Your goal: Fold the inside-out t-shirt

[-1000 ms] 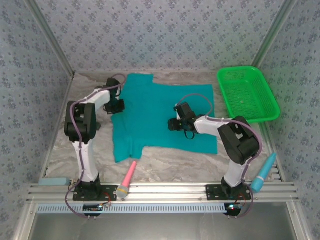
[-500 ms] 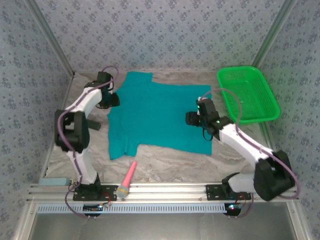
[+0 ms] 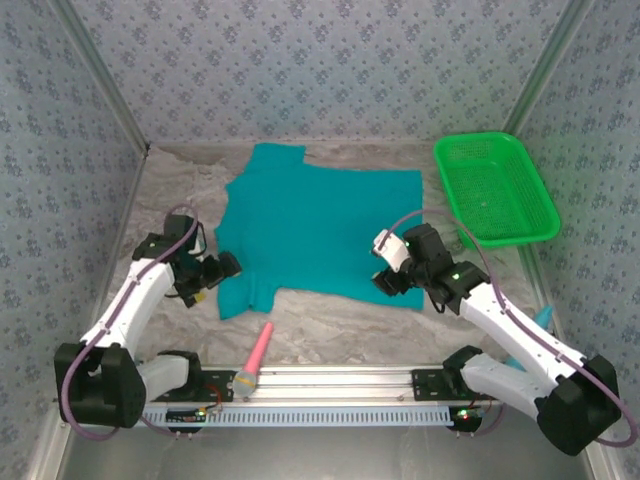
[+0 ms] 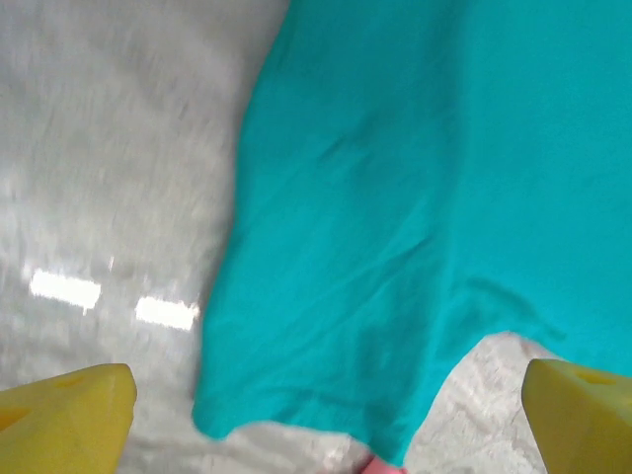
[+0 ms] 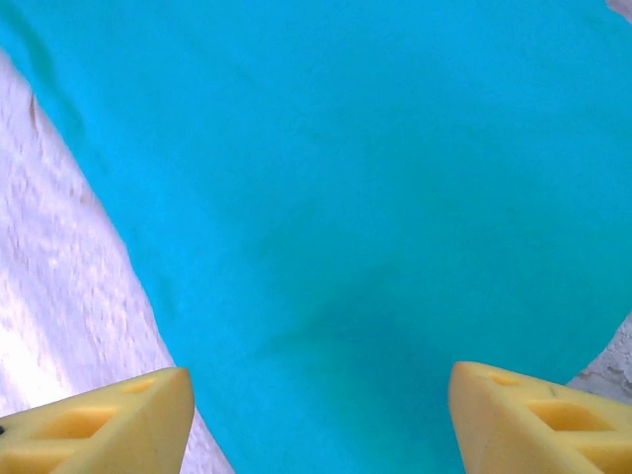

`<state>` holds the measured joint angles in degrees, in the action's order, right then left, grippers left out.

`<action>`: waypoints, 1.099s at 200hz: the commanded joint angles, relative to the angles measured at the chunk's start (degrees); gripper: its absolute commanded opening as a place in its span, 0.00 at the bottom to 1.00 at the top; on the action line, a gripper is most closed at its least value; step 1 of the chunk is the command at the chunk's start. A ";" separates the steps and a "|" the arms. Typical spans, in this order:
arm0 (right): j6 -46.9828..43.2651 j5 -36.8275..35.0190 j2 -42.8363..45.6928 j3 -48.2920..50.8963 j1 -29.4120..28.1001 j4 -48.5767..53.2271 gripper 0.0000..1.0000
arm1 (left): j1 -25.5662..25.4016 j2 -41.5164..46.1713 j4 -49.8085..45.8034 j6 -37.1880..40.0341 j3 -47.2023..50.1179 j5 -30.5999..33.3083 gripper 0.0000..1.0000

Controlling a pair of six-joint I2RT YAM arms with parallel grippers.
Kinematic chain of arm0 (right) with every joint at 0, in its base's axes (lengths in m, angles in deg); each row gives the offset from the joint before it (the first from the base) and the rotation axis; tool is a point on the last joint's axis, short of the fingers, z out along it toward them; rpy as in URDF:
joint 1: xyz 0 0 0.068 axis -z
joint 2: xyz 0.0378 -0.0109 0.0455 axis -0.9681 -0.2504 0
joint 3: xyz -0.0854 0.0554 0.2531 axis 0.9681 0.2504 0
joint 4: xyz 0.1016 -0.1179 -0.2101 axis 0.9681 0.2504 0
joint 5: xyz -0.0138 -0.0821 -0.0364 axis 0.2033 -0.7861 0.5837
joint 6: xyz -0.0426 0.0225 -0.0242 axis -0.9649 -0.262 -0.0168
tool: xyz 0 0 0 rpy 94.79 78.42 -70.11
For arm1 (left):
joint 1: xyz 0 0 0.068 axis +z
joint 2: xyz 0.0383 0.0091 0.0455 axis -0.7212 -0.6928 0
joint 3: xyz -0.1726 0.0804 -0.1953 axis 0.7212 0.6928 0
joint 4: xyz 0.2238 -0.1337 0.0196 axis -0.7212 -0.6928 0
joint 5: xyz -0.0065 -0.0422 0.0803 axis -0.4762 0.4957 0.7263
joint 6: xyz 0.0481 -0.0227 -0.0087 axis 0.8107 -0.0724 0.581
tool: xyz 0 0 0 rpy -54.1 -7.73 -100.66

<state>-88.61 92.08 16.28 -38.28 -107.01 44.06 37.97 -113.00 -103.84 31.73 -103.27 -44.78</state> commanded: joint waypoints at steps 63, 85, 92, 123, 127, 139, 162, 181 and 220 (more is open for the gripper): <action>-15.47 -4.16 -9.50 -2.95 0.58 11.22 0.70 | -7.37 -7.17 2.96 -22.83 3.58 8.45 0.65; -17.16 -8.80 -14.89 -4.55 2.69 10.74 0.69 | -7.37 -8.92 4.48 -23.00 5.19 9.63 0.65; -18.82 -9.62 -16.90 -5.51 2.77 11.89 0.68 | -7.37 -9.14 4.70 -23.13 5.60 10.01 0.65; -24.53 -10.62 -22.53 -6.52 1.81 15.55 0.68 | -7.72 -9.28 5.80 -26.03 8.83 10.69 0.66; -25.31 -10.82 -23.06 -6.39 1.53 16.02 0.68 | -7.80 -9.34 6.42 -26.35 9.48 10.63 0.66; -26.78 -11.71 -24.44 -5.75 0.74 17.16 0.70 | -8.04 -9.90 7.97 -27.28 10.77 10.08 0.67; -27.91 -11.68 -26.85 -5.78 -0.29 19.73 0.70 | -9.73 -12.23 8.12 -28.01 10.50 11.37 0.69; -27.82 -12.76 -28.33 -3.81 -0.73 16.75 0.69 | -10.10 -14.06 9.77 -29.06 11.33 11.94 0.62; -24.68 -19.51 -32.36 -2.31 -2.72 13.24 0.52 | -10.10 -17.55 9.95 -28.93 9.77 13.43 0.13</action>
<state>-113.38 78.14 -13.75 -41.96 -108.64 58.47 28.35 -126.49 -96.93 3.53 -94.92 -33.89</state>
